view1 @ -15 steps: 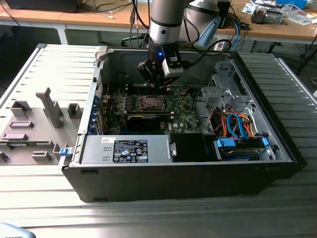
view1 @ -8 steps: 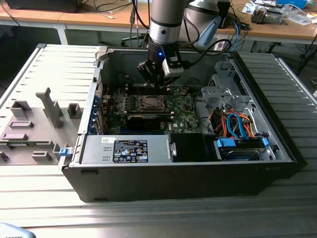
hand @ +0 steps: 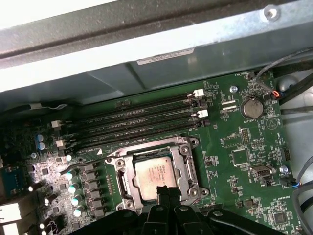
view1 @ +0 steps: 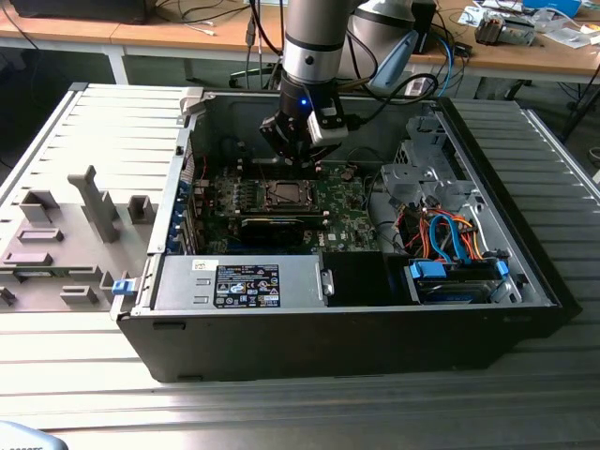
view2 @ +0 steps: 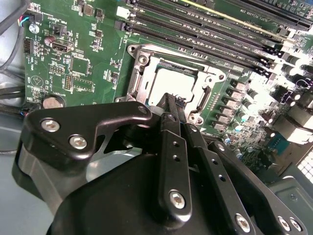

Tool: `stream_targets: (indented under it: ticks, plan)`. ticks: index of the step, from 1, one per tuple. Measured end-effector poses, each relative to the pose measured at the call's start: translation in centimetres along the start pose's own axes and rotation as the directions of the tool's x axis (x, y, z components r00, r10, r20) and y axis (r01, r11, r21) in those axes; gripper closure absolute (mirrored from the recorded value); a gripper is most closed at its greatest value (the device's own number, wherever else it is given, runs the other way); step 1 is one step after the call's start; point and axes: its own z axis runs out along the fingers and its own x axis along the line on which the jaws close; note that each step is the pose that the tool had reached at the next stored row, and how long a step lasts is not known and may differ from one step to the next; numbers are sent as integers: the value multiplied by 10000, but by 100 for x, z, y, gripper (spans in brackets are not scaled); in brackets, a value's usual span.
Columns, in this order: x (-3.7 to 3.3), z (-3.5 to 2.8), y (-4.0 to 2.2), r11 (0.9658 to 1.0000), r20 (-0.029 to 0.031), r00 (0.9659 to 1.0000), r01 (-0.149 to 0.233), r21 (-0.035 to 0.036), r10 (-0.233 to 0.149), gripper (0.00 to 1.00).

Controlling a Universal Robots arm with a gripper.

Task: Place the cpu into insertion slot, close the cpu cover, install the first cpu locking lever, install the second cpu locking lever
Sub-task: 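Install the first cpu locking lever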

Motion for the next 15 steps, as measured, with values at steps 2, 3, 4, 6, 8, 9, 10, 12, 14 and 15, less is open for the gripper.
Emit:
stream_targets:
  ticks: [2,3,4,6,8,9,10,12,14,15]
  plan:
    - [0,0,0,10000,1,10000,17,1,-17,89]
    - [0,0,0,10000,1,10000,24,1,-24,89]
    - [0,0,0,10000,2,10000,34,1,-34,89]
    - [0,0,0,10000,2,10000,51,1,-51,89]
    - [0,0,0,10000,3,10000,66,2,-66,89]
    - [0,0,0,10000,3,10000,74,2,-74,89]
    - [0,0,0,10000,3,10000,82,3,-82,89]
    - [0,0,0,10000,4,10000,98,3,-98,89]
    - [0,0,0,9999,4,9999,118,4,-118,89]
    - [0,0,0,9999,5,9999,127,4,-127,89]
